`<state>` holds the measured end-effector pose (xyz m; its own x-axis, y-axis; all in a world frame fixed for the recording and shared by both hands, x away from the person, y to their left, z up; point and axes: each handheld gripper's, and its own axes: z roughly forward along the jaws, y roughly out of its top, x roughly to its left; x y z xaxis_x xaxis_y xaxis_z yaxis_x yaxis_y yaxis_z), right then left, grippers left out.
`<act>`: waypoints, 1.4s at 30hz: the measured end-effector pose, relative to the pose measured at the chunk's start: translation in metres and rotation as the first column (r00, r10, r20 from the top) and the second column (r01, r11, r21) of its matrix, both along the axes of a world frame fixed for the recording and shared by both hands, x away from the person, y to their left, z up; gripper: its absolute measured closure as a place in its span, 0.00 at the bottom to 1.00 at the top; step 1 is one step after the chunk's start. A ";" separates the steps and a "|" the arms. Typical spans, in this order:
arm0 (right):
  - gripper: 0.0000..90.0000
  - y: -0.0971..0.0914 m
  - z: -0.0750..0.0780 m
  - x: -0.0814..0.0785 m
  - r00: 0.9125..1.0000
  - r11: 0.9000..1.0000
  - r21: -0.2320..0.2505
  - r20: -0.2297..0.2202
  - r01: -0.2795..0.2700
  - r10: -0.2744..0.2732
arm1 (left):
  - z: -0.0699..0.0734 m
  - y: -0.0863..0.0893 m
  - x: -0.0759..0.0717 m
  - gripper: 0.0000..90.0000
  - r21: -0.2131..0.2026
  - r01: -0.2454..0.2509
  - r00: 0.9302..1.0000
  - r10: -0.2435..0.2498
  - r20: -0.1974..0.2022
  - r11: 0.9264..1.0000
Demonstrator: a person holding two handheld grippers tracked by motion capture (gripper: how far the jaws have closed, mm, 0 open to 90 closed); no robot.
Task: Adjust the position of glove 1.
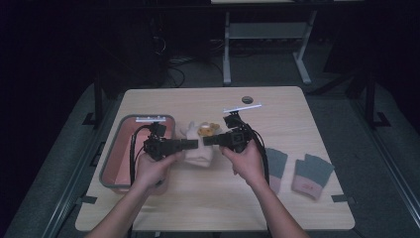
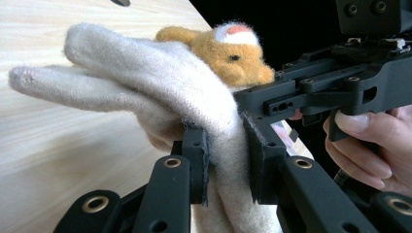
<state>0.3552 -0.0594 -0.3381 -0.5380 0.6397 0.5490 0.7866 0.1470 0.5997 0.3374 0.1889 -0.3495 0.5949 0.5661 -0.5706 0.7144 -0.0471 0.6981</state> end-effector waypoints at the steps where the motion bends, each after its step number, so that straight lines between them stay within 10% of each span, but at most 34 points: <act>1: 0.91 0.002 0.001 0.001 1.000 1.000 0.000 0.001 -0.004 0.004 | 0.002 0.003 0.000 0.81 0.001 -0.001 1.000 0.001 0.003 1.000; 16: 0.91 0.041 0.026 0.016 0.998 0.998 0.021 0.034 -0.058 0.057 | 0.025 0.043 0.003 0.81 -0.005 -0.045 0.998 0.046 0.042 0.999; 42: 0.91 0.107 0.017 0.035 0.988 0.981 0.117 0.001 -0.153 0.154 | 0.024 0.111 -0.006 0.81 -0.020 -0.128 0.991 0.129 0.034 0.992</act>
<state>0.3897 0.0472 -0.3210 -0.6199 0.4817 0.6195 0.7652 0.1962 0.6132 0.3317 0.3003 -0.3259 0.5378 0.6291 -0.5613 0.6889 0.0558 0.7227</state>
